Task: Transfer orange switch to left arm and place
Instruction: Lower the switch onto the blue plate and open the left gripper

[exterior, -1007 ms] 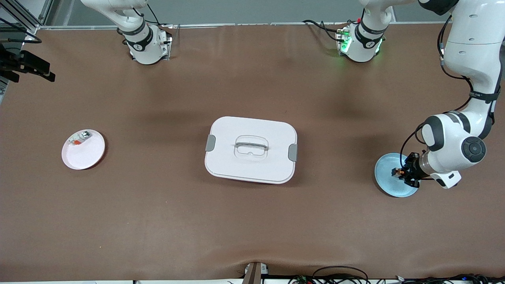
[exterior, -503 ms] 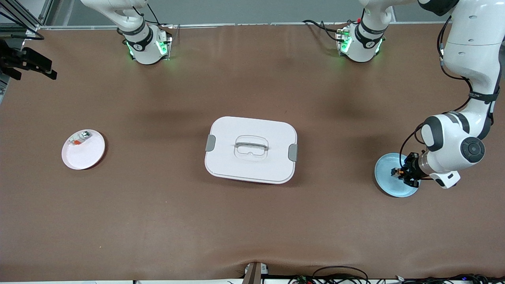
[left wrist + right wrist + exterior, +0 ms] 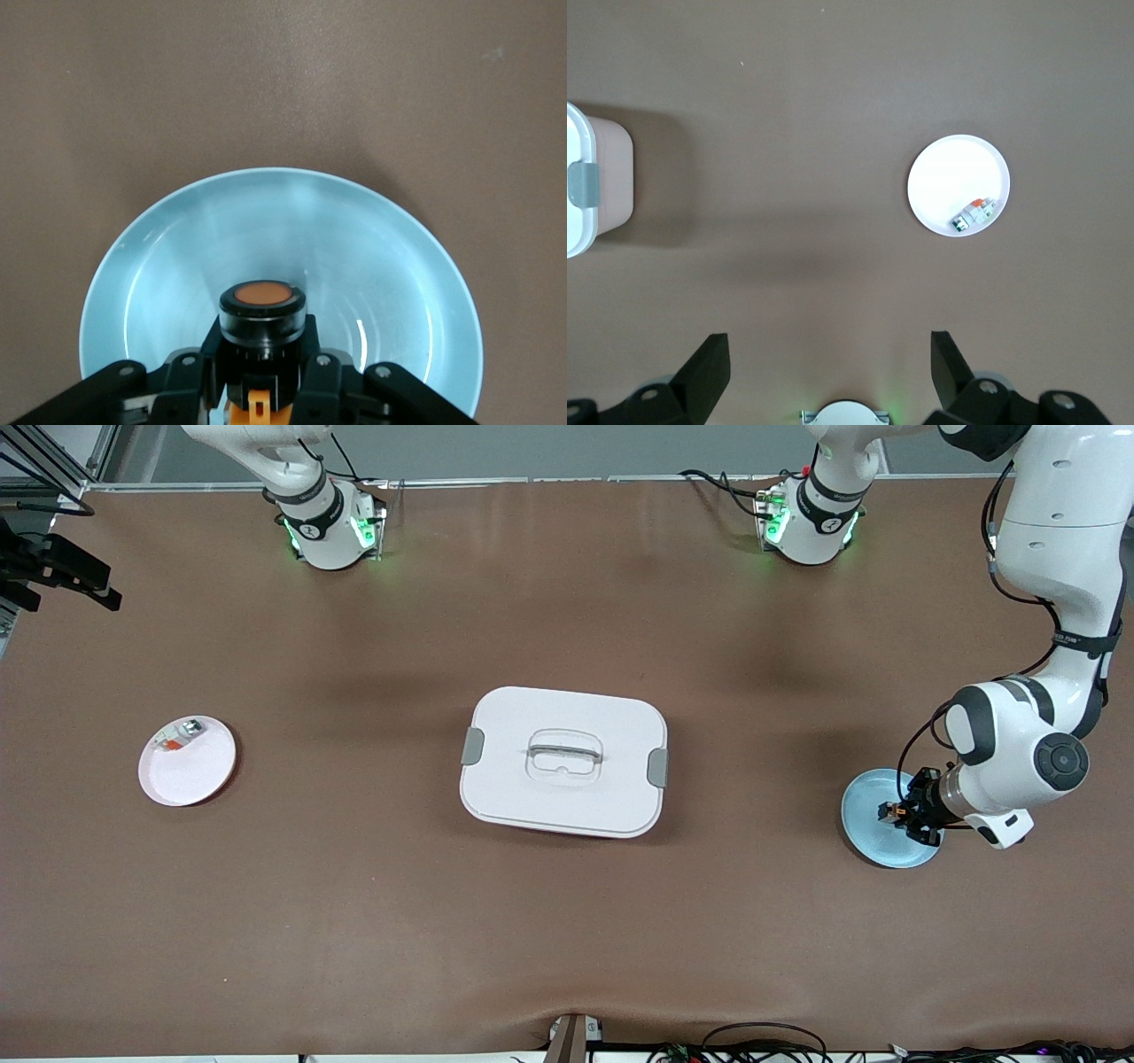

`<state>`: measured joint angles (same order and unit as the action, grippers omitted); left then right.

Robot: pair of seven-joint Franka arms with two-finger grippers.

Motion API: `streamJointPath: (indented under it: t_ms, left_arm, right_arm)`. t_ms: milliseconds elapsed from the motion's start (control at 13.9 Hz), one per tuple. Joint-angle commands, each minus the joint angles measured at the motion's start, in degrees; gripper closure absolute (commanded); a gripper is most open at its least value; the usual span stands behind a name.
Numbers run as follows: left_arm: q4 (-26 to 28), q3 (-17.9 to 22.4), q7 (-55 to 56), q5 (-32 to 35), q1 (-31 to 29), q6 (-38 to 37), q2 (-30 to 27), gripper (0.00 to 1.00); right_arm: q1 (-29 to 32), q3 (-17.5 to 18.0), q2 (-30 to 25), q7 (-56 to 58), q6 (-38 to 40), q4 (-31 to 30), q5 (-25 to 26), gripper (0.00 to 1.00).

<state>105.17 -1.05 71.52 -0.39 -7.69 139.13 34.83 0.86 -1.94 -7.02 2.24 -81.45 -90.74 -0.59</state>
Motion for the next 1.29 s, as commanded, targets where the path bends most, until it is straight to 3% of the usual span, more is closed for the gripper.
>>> streamJointPath:
  t_ms: [0, 72, 647, 791, 1079, 1222]
  left_arm:
    - [0.2, 0.0, 1.3, 1.2, 0.0, 0.6, 0.0, 0.52]
    - [0.1, 0.0, 1.4, 1.2, 0.0, 0.6, -0.1, 0.01]
    - [-0.1, -0.1, 4.9, 1.3, 1.0, 0.0, -0.7, 0.0]
    - [-0.5, -0.4, 4.6, 1.7, -1.2, -1.9, -2.2, 0.0]
    - [-0.7, -0.2, 2.9, 1.6, 0.1, -3.6, -4.0, 0.0]
    - [-0.3, -0.2, -2.9, 1.6, 1.3, -3.7, -5.6, 0.0]
  right_arm:
    - [-0.6, -0.3, -1.9, -1.2, -1.6, -1.7, 0.4, 0.0]
    - [-0.6, -0.3, -1.9, -1.4, -2.0, -1.7, 0.3, 0.0]
    - [-0.6, -0.3, -1.9, -4.0, -2.8, -1.6, -0.2, 0.0]
    - [-0.3, -0.3, -1.8, -4.0, -3.4, -1.7, -0.3, 0.0]
    - [-0.2, -0.3, -1.8, -3.8, -3.5, -1.6, -0.5, 0.0]
    - [-0.4, -0.3, -1.8, -3.6, -4.0, -1.6, -0.5, 0.0]
